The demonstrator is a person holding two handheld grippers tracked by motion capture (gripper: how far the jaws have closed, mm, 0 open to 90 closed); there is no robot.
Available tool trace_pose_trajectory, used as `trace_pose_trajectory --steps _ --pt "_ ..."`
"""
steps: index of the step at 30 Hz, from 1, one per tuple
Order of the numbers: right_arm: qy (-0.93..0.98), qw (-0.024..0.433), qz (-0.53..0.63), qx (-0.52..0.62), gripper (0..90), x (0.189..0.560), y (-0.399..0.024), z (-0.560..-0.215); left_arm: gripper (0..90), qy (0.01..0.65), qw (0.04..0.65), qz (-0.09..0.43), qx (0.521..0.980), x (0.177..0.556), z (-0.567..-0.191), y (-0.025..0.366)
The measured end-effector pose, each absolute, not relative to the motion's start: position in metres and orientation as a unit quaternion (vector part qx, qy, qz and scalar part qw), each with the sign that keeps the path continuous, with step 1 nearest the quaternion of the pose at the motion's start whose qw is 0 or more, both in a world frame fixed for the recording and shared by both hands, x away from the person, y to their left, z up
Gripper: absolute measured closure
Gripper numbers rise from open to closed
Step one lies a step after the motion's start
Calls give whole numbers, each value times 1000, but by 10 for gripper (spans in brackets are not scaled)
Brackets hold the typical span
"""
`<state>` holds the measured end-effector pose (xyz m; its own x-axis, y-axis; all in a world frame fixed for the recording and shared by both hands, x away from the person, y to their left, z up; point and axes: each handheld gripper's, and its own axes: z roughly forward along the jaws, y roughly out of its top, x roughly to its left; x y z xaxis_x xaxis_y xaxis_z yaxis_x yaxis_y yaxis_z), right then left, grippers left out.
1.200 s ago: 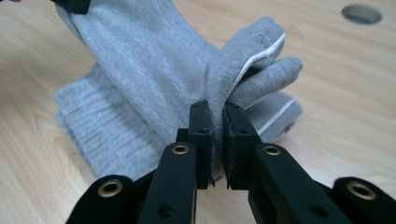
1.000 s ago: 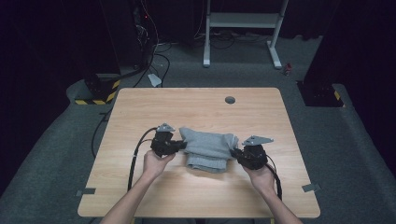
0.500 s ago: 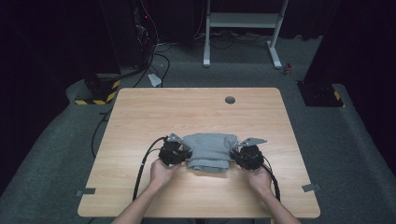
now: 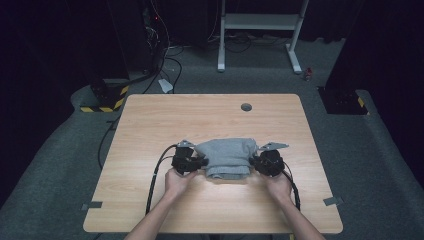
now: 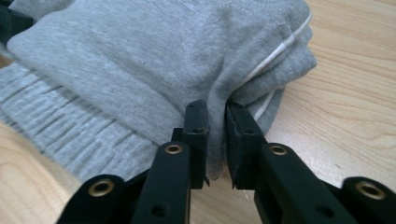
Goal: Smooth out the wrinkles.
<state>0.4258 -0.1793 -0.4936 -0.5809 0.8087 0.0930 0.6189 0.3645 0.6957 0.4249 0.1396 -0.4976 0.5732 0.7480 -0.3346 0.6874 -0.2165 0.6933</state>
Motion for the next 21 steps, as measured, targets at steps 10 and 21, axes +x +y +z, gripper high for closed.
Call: trace_pose_trajectory --steps 10,21 --pt "797 119 389 446 472 422 -195 -474 396 503 430 49 748 426 -480 158" --pt "760 72 418 493 398 454 -198 -464 351 538 402 58 738 461 -479 155"
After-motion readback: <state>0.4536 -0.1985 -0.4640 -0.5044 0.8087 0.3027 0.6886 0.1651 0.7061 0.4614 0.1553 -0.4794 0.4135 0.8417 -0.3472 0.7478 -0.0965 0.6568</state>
